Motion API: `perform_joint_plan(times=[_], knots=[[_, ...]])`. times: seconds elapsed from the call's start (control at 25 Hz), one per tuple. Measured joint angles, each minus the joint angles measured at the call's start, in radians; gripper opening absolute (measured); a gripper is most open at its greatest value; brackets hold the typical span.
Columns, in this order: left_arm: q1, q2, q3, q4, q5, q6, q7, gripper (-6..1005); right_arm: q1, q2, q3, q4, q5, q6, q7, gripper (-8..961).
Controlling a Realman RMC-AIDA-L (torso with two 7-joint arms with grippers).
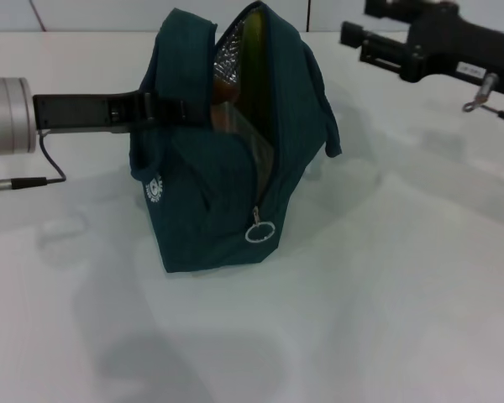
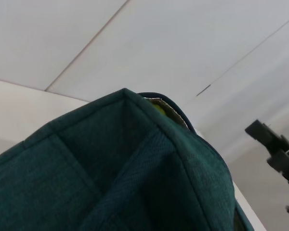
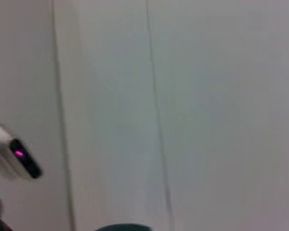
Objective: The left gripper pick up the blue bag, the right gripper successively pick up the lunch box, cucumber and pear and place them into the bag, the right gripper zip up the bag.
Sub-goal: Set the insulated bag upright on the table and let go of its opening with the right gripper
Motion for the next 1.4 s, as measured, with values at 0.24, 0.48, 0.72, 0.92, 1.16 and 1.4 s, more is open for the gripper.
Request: perform_joint_plan(times=[0.24, 0.48, 0.72, 0.92, 1.16, 1.4], knots=[[-0.005, -0.001, 0.003, 0.000, -0.006, 0.000, -0.001, 43, 0.048, 0.023, 0.005, 0.022, -0.007, -0.002, 0.222, 662], [-0.005, -0.001, 0.003, 0.000, -0.008, 0.000, 0.003, 43, 0.087, 0.024, 0.005, 0.078, -0.008, 0.032, 0.353, 769], [-0.004, -0.001, 0.003, 0.000, -0.009, 0.000, 0.004, 43, 0.137, 0.026, -0.003, 0.164, -0.014, 0.061, 0.439, 836], [-0.004, -0.001, 0.002, -0.007, -0.009, 0.000, 0.006, 43, 0.173, 0.032, -0.040, 0.210, -0.018, 0.063, 0.473, 837], [-0.011, -0.001, 0.004, -0.025, -0.010, 0.000, 0.015, 43, 0.178, 0.037, -0.093, 0.217, -0.014, 0.115, 0.516, 832], [-0.011, 0.000, 0.004, -0.026, -0.010, 0.001, 0.015, 43, 0.184, 0.037, -0.126, 0.218, -0.017, 0.155, 0.541, 828]])
